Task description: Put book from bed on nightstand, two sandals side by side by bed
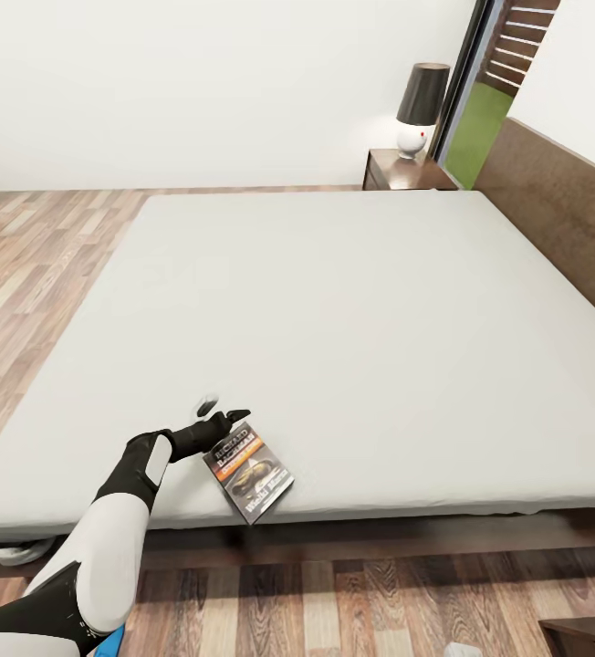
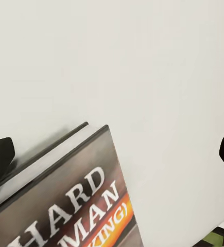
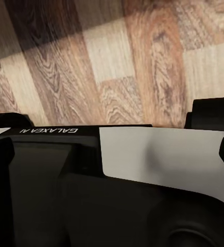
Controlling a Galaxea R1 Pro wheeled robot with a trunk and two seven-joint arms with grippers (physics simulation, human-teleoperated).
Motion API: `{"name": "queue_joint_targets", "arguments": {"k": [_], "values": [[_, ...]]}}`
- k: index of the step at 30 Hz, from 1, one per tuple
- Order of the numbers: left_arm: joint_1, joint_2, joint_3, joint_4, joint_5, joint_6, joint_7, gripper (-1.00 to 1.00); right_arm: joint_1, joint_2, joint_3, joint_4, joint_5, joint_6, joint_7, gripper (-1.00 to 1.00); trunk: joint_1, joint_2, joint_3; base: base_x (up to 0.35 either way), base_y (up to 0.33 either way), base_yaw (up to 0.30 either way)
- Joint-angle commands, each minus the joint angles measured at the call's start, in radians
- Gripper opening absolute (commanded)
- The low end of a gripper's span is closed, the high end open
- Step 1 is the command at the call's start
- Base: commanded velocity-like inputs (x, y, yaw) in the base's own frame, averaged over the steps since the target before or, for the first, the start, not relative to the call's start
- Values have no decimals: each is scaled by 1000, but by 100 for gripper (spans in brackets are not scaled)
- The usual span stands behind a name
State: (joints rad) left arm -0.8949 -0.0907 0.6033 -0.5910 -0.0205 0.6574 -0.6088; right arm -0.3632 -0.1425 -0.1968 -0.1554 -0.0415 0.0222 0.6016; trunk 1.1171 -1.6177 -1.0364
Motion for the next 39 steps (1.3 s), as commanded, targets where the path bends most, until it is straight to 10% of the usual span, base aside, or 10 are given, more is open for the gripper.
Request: {"name": "queue_joint_targets", "arguments": {"k": [1, 39], "values": [[-1, -1, 7, -1, -3, 8, -4, 100, 0, 0, -3, 1, -4, 2, 4, 100, 0, 0, -1, 0, -1, 0], [-1, -1, 9, -1, -3, 8, -4, 100, 0, 0, -3, 1, -5, 2, 6, 100, 0, 0, -1, -48, 0, 0]]}}
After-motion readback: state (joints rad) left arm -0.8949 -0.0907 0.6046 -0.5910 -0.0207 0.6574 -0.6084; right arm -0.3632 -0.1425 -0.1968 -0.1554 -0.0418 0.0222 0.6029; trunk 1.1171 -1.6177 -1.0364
